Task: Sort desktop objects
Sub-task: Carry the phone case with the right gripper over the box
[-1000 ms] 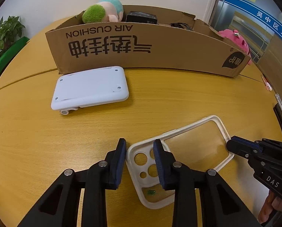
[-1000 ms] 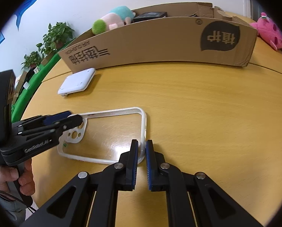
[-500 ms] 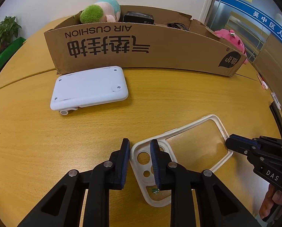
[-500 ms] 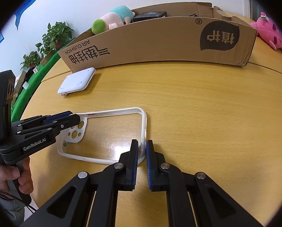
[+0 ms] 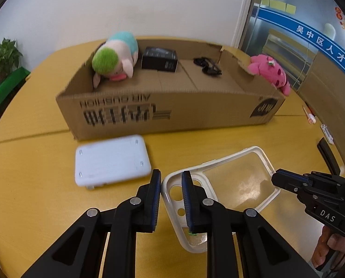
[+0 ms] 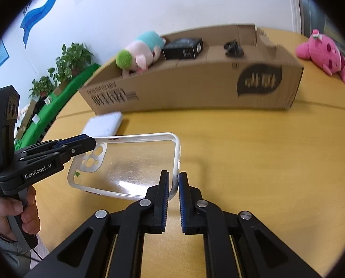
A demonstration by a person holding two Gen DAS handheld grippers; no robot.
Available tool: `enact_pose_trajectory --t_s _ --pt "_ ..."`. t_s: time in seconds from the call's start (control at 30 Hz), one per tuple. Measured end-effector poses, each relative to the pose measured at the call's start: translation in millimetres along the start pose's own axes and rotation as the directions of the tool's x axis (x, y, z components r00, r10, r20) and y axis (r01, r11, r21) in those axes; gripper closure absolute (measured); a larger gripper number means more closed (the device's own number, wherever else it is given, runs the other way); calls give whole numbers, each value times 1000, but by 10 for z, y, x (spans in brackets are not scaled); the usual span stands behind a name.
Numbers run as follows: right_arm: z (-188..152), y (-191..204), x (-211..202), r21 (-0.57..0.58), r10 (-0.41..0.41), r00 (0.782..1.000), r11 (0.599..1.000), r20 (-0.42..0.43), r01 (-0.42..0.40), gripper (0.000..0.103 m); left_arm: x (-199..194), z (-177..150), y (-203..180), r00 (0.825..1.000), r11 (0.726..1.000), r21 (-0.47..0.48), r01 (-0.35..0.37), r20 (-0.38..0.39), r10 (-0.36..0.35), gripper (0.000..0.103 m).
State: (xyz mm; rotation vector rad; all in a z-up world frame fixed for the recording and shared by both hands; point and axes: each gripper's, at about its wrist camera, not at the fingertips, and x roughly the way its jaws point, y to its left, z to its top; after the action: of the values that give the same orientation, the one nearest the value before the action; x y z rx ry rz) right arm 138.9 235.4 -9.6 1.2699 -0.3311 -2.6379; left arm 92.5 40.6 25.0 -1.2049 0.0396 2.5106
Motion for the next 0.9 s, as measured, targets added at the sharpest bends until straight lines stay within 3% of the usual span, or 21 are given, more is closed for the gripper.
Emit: enact_pose_trajectory --t_s 0.37,0.5,0.67,0.9 --pt "752 180 -299 -78 -10 987 997 163 23 95 -318 920 43 986 994 106 -30 166 12 85" --pt "1029 226 -241 -84 3 983 996 182 13 95 -329 1212 153 983 992 126 -33 185 9 85" --pt "1329 258 -34 -66 37 985 997 171 -26 95 -145 1489 341 984 989 142 -49 176 24 85" --pt "1688 238 485 -47 62 994 997 88 -58 95 379 1657 692 995 992 100 -72 70 66 87"
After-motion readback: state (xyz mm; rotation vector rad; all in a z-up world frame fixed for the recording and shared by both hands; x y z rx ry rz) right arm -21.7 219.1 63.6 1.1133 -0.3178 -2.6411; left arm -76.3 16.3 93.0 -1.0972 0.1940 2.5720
